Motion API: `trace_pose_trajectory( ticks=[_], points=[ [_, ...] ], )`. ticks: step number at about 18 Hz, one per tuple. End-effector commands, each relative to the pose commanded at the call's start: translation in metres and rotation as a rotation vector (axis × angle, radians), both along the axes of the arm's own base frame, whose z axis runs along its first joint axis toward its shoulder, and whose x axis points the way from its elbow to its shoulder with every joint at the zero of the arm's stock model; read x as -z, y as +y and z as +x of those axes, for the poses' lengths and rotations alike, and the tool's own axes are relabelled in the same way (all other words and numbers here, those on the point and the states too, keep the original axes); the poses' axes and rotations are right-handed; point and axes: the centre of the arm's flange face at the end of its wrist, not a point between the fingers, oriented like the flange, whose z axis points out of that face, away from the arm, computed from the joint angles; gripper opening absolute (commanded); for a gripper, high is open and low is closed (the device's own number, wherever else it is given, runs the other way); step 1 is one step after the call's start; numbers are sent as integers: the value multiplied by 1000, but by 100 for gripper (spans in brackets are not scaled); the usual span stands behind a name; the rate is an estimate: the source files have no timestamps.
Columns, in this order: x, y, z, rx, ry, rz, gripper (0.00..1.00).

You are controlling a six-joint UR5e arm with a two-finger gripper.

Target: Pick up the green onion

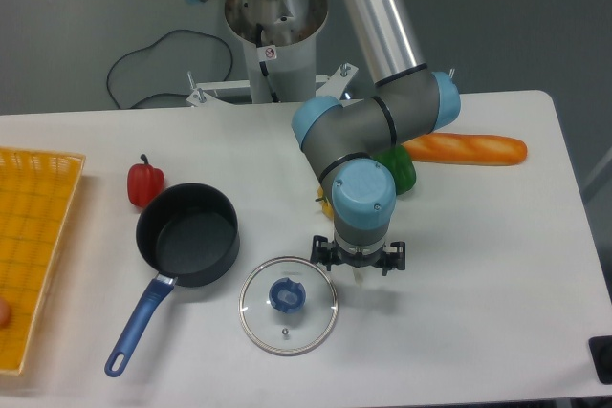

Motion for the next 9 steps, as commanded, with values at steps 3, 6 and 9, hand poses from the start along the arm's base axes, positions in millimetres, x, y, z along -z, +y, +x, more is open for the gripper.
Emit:
trace_pose_trajectory(
  ticks=[3, 6, 9],
  points=[
    [1, 1, -1, 2, 1, -1, 97],
    [-2, 2, -1, 0, 6, 0, 67],
    [1, 2, 0, 5, 3, -4, 66]
  ],
)
